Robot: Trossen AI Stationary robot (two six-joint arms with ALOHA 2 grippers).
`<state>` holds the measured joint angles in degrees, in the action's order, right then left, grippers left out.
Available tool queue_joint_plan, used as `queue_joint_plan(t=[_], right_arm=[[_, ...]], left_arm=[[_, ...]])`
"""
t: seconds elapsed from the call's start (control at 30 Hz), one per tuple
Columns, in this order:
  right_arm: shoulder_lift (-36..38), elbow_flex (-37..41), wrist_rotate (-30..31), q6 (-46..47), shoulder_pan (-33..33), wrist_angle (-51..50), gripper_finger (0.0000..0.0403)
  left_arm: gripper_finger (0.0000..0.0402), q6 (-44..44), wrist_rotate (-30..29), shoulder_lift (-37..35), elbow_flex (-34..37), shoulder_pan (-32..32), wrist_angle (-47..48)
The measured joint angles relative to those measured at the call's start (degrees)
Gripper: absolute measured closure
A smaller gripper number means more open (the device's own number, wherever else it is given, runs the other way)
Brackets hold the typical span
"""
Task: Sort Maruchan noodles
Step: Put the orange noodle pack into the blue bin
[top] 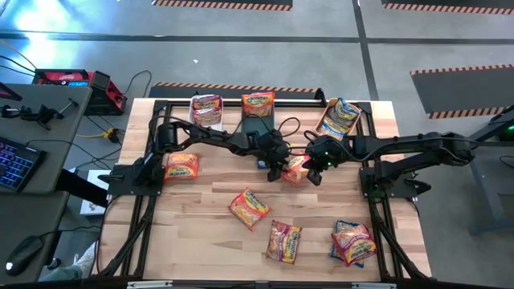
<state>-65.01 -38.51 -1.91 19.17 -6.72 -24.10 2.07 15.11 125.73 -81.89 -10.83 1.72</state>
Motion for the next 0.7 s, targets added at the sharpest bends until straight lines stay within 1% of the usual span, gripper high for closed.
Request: queue_joint_plan(t=[0.1,0.27,0.3,0.4,0.47,0.6,0.7], right_arm=[[0.00,-0.01,0.00,-0.16,0.00,0.02,0.0403],[0.00,-0.01,0.00,-0.16,0.00,0.00,0.0403],[0.00,-0.01,0.00,-0.18,0.00,0.00,0.0403],[0.00,-0.01,0.00,-0.18,0.00,-0.29,0.0403],[0.00,-0.01,0.00,-0.16,0.00,-0.97,0.0403],[0.00,-0.01,0.97,1.45,0.09,-3.70,0.0403],[0.00,-0.01,6.47,3.97,0.66,-8.52,0.0403]], left_arm=[[0.0285,3.76,0.56,0.29,-0.02,0.75,0.05],[0.0382,8.57,1.14,0.25,0.01,2.16,0.14],[0.0391,8.91,1.22,0.18,0.01,2.35,0.10],[0.0393,10.93,3.11,0.12,0.03,2.97,0.13],[0.0398,11.62,2.97,0.10,0.03,3.53,0.15],[0.0401,14.16,-0.63,-1.60,0.12,4.19,0.74],[0.0401,17.50,-4.74,-3.96,0.12,4.30,2.69]])
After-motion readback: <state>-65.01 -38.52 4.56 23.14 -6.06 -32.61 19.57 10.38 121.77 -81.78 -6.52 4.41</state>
